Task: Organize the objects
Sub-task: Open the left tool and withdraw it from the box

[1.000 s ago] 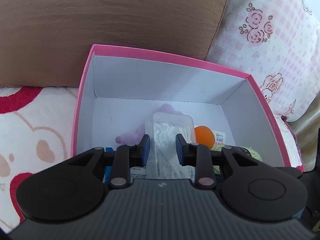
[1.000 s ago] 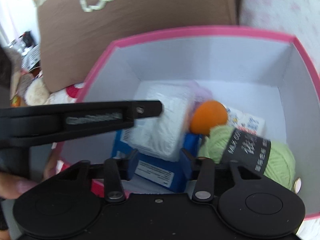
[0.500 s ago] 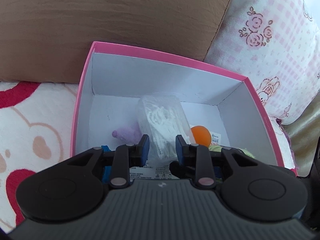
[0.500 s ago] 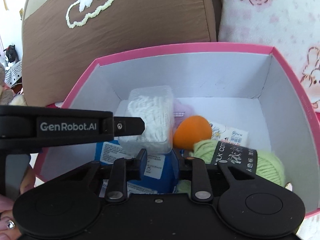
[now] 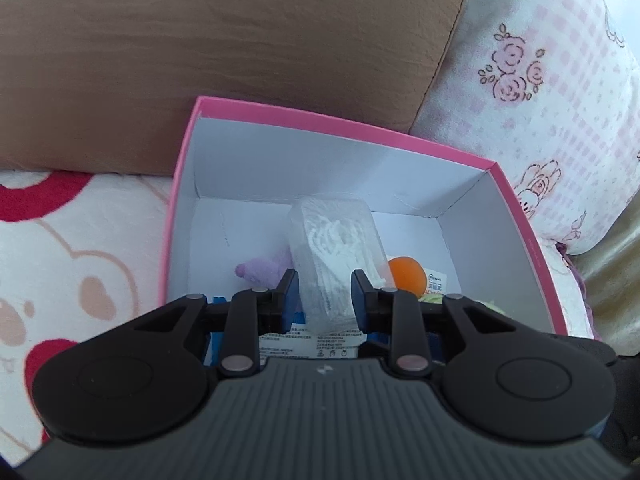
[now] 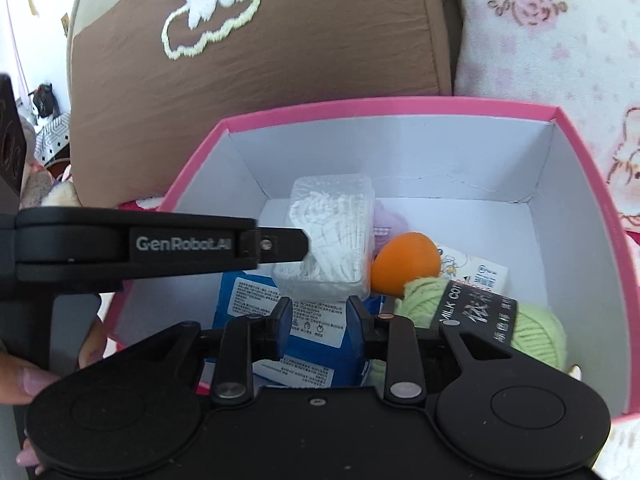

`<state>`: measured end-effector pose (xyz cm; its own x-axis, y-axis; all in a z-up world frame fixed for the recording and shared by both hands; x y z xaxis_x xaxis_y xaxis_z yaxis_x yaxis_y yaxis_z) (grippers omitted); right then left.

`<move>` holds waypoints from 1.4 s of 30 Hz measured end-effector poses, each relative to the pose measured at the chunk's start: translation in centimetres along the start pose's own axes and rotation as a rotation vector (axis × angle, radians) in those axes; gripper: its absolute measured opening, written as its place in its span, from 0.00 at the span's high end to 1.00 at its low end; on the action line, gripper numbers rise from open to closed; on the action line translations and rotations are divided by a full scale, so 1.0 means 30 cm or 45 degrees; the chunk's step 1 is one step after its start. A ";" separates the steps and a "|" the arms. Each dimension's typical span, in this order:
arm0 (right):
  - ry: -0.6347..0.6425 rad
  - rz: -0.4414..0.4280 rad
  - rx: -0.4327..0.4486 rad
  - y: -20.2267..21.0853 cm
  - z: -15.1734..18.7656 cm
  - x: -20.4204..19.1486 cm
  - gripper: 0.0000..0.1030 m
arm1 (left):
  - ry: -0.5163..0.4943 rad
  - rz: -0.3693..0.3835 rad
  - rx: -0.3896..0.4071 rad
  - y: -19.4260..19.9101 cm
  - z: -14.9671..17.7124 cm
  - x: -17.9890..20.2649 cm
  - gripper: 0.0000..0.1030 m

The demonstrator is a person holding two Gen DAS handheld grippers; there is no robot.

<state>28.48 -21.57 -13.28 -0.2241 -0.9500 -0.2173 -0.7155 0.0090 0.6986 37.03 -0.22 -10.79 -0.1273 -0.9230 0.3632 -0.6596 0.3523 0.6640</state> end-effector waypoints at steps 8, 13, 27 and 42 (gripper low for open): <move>0.006 0.034 0.052 0.167 -0.010 -0.003 0.61 | -0.064 -0.079 -0.041 0.132 0.001 0.031 0.74; 0.038 0.070 0.054 0.283 -0.005 -0.018 0.57 | -0.131 -0.109 -0.041 0.258 -0.003 0.098 0.74; 0.017 0.122 0.109 0.587 0.022 -0.053 0.44 | -0.214 -0.164 -0.072 0.564 0.082 0.180 0.59; 0.035 0.197 0.129 0.690 0.140 -0.070 0.28 | -0.186 -0.178 -0.084 0.655 0.222 0.185 0.42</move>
<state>11.36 -18.08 -1.21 -0.3196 -0.9430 -0.0925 -0.7373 0.1861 0.6495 18.44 0.56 -0.08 -0.1468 -0.9746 0.1689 -0.6292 0.2238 0.7443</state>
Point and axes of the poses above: each gripper's, at about its wrist camera, not at the fingertips, and y roughly against the way its jaws point, x to its right, z to its underside, the point moved 5 cm from there along -y, roughly the way its jaws point
